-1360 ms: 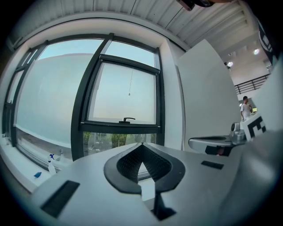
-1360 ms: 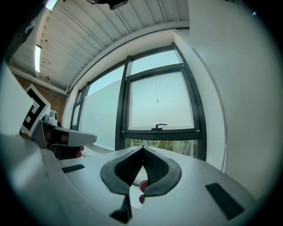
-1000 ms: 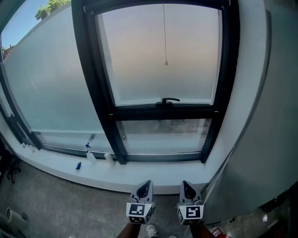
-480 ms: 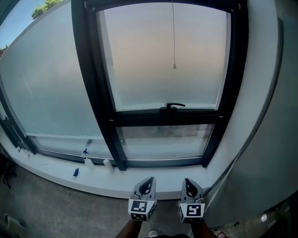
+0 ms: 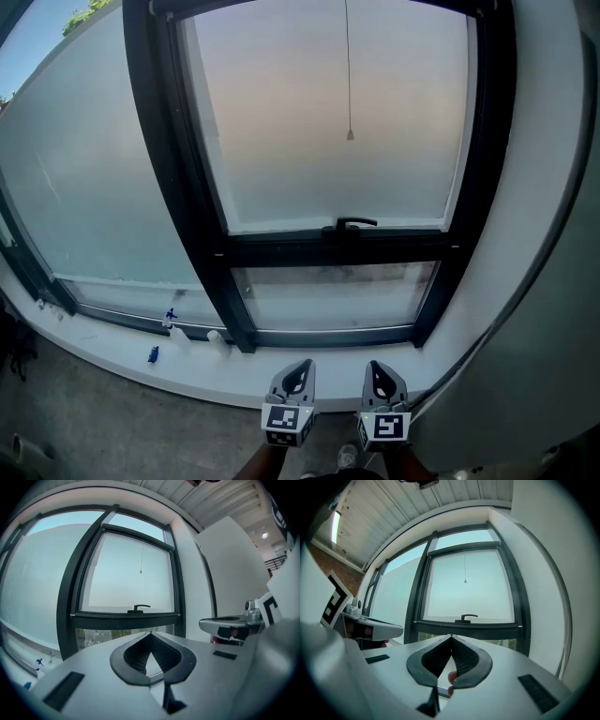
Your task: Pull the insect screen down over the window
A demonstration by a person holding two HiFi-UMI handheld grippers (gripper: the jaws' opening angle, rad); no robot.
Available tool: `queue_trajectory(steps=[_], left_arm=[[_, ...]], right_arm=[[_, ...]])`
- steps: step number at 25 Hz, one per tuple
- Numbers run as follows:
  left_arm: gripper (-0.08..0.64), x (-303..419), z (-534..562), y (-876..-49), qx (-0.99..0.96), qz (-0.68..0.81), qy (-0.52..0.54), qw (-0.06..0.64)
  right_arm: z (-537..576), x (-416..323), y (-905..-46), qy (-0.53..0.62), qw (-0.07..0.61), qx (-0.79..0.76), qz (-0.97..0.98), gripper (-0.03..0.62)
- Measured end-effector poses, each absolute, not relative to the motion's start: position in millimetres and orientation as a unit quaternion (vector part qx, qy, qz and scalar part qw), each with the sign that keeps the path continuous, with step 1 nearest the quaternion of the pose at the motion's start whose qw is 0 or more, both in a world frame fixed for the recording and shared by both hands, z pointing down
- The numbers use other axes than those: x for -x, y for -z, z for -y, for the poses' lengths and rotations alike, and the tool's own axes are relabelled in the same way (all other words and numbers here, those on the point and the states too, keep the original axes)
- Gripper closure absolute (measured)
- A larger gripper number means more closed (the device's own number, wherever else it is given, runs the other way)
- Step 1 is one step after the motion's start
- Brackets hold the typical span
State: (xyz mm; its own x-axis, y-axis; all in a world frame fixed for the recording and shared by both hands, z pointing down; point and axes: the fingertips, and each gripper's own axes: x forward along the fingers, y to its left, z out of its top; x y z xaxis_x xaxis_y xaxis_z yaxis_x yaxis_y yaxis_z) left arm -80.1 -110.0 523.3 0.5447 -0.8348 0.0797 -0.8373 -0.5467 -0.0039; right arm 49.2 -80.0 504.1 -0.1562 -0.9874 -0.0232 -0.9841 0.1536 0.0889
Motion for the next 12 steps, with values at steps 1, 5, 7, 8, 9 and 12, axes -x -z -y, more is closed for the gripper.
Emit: queue_trajectory(steps=[1,5,7,8,9,12], left_arm=[[0.563,75.8,116.9,-521.9,-0.880,0.474,-0.034,0.020],[0.563,62.5,146.8,-519.7,-0.875,0.482,-0.037,0.021],[0.563,56.0,159.5,-520.8,-0.872,0.487,-0.039,0.021],[0.563,52.6,164.6,-520.8,-0.871,0.489,-0.038,0.023],[0.563,49.4,169.3,-521.1,-0.870,0.490,-0.038,0.026],[0.563,41.4,182.9,-519.3,-0.866,0.497,-0.041,0.030]], right_arm=[[87.1,-52.3,-501.2,0.043,0.020,-0.646,0.761,0.591],[115.7,-66.2,-494.3,0.048,0.019,-0.639,0.767,0.591],[129.5,-74.4,-495.1,0.046,0.020,-0.637,0.769,0.591],[135.8,-78.7,-496.0,0.045,0.021,-0.636,0.770,0.591],[141.8,-82.8,-496.7,0.043,0.021,-0.636,0.770,0.591],[157.8,-92.0,-498.4,0.039,0.020,-0.634,0.772,0.589]])
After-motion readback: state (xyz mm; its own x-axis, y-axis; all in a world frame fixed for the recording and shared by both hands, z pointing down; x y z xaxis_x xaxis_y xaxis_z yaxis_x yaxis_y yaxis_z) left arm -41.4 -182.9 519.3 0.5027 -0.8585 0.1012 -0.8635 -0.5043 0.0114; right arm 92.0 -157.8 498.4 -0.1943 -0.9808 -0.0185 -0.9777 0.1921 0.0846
